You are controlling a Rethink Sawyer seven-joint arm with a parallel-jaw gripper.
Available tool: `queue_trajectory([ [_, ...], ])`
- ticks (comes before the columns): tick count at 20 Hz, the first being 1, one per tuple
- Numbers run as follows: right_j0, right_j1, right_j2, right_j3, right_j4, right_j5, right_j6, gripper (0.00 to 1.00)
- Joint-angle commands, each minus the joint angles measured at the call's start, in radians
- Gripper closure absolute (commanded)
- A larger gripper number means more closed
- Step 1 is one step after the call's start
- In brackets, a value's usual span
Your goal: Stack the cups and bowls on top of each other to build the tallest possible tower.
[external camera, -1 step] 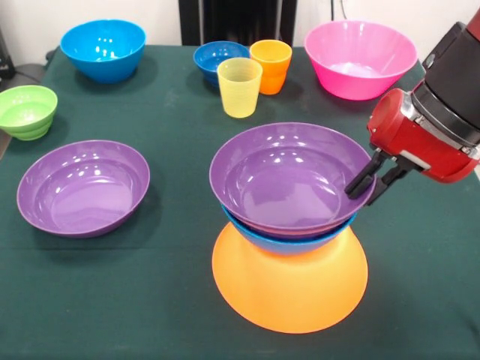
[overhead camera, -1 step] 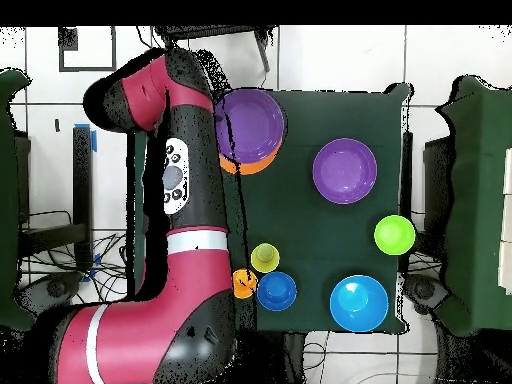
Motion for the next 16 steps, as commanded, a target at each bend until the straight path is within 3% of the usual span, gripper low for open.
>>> queue_trajectory([
  [1, 0.017, 0.034, 0.068, -0.002, -0.003, 0.018, -0.148, 1.00],
  [3, 0.018, 0.032, 0.063, 0.005, -0.006, 0.006, -0.148, 1.00],
  [4, 0.017, 0.030, 0.060, 0.011, -0.008, -0.008, -0.144, 0.00],
  [16, 0.016, 0.004, 0.048, 0.014, -0.009, 0.007, -0.156, 0.00],
])
